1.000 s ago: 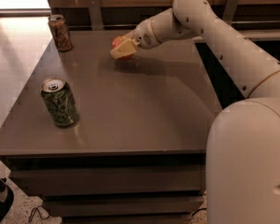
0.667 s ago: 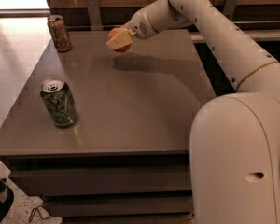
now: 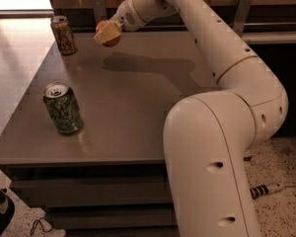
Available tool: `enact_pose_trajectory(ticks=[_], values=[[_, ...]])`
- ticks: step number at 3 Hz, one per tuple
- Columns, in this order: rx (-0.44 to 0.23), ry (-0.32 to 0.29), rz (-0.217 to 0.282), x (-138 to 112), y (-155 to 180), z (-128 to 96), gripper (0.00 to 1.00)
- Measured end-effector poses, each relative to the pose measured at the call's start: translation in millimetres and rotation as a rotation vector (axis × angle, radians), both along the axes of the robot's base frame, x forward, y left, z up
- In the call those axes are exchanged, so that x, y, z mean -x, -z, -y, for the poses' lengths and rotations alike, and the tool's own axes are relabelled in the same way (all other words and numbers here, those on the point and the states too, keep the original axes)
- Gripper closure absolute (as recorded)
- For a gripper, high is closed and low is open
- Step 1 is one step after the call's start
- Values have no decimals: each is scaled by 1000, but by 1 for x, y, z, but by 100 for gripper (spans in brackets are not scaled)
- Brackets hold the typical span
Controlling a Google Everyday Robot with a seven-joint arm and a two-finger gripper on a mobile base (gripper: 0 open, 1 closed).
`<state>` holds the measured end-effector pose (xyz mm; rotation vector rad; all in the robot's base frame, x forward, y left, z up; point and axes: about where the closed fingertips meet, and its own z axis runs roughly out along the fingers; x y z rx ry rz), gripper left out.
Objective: Move apple near orange can
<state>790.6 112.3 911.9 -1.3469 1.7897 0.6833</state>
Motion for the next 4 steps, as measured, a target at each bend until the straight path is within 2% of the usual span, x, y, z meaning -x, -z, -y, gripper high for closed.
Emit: enact_pose_trajectory(ticks=[1,3,4], values=[[-13,-15,10,-1,-5,-33,100],[26,35,24,3,-2,-94,100],[34,42,-6,5,17,-119,100]])
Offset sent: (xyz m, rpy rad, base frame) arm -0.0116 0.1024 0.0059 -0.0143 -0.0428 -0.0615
